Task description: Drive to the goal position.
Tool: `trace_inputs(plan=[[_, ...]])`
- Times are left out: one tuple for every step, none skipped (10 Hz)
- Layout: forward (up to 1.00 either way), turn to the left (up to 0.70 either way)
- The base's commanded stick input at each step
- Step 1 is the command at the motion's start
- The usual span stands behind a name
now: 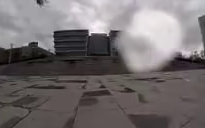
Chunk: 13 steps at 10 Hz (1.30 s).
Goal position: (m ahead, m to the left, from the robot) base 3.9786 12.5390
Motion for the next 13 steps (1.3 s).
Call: trace_inputs(plan=[[0.7, 0.0], [0.7, 0.01], [0.7, 0.03], [0.7, 0.13], [0.7, 0.25], [0.7, 0.35], [0.7, 0.35], [0.7, 0.34], [0.7, 0.22], [0.7, 0.03], [0.7, 0.02], [0.7, 0.02], [0.7, 0.07]])
